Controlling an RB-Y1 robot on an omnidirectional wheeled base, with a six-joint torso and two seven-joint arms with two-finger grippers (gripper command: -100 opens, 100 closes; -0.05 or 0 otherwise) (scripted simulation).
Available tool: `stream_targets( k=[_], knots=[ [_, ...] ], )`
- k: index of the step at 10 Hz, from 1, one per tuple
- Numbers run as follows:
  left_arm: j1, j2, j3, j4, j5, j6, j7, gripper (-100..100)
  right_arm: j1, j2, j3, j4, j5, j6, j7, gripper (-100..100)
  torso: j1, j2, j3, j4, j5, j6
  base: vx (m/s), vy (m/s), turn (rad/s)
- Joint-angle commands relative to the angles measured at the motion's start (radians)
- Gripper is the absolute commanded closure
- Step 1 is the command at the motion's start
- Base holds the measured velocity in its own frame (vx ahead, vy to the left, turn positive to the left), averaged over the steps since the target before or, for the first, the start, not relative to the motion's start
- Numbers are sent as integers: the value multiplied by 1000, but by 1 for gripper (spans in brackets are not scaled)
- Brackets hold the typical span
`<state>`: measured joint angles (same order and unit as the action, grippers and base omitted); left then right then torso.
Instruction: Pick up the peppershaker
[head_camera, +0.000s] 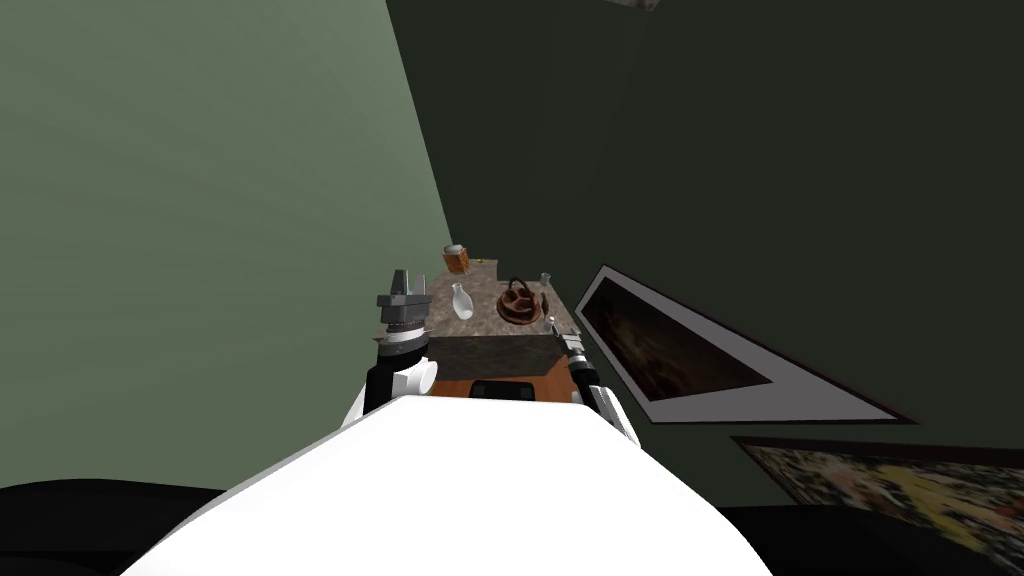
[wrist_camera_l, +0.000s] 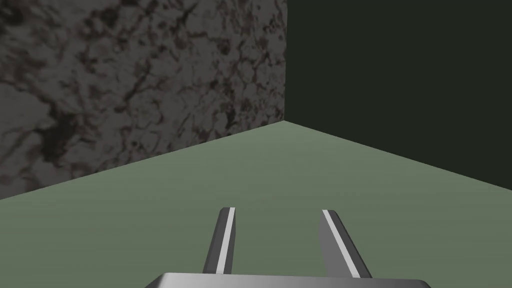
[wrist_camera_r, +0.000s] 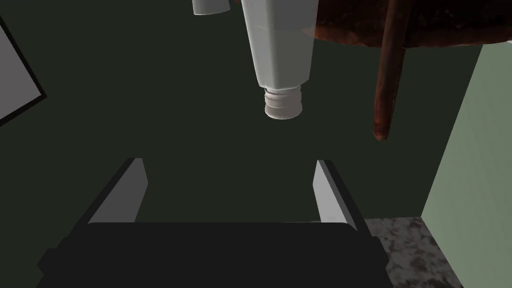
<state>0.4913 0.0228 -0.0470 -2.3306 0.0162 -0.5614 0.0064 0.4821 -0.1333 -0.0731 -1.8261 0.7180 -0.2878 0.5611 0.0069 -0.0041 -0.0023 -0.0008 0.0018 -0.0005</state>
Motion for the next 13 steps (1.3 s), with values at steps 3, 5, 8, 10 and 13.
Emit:
stream_targets(
  k=[3, 5, 8, 10, 13],
  knots=[
    [0, 0, 0, 0, 0, 0, 0, 0, -28, -17, -10, 59, 24, 38, 70, -100, 0, 0, 0, 0, 0, 0, 32, 108, 8],
    [0, 0, 0, 0, 0, 0, 0, 0, -46, -27, -17, 90, 32, 57, 99, -100, -1, 1, 1, 0, 0, 0, 32, 82, 8],
    [0, 0, 0, 0, 0, 0, 0, 0, -64, -31, -22, 114, 38, 70, 117, -100, -4, -1, -1, 0, -1, 0, 45, 44, 5],
    [0, 0, 0, 0, 0, 0, 0, 0, -115, -65, -6, 166, -8, 44, 137, -100, -7, 2, 1, 0, -1, 0, -12, 23, -45],
    [0, 0, 0, 0, 0, 0, 0, 0, -188, -99, 10, 254, -53, 16, 154, -100, -5, 4, 2, 1, -1, 0, -32, 52, -56]
  ],
)
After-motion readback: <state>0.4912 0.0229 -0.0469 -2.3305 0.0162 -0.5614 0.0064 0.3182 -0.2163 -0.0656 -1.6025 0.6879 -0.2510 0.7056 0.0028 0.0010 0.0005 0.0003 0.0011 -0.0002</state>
